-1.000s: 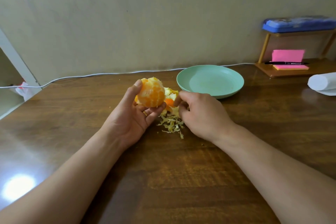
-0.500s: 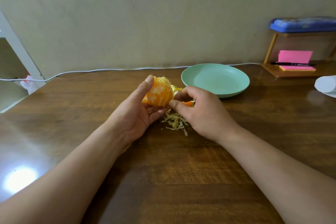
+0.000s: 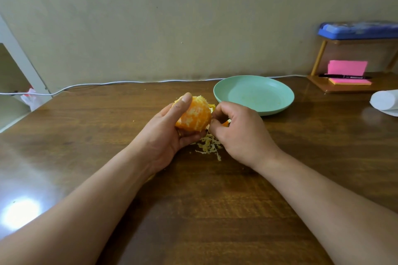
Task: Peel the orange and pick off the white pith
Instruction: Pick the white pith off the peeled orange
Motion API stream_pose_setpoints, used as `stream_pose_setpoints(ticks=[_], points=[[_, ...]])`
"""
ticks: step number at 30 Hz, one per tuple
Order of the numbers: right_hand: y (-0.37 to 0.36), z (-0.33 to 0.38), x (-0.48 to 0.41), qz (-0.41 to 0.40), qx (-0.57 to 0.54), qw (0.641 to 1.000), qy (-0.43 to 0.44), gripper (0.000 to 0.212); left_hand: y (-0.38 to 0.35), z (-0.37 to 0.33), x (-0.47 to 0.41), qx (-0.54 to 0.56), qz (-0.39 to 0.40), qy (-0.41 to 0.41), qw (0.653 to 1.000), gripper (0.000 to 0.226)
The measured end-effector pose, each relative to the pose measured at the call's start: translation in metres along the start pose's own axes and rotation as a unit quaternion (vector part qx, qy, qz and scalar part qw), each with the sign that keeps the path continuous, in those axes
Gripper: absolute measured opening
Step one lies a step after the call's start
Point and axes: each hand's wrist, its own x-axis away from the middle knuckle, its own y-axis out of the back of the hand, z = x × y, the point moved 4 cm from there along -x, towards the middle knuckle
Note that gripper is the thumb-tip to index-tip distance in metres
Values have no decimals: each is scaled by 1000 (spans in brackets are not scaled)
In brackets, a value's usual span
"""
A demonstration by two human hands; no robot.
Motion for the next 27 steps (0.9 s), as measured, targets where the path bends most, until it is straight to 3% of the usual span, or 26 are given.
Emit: stream_pose_setpoints(ticks=[9,14,18,27], points=[[4,-1,-1,-29,-43,998,42,12,2,1,0,22,16,48,998,64],[8,-4,-3,-43,-49,997,41,10,4,0,1,51,40,76,995,77],[11,-2,-3,-41,-72,996,31,12,3,-1,3,85,60,97,990,72],[10,9,1,17,23,999,39,19,3,-2,2,66,34,76,994,72]])
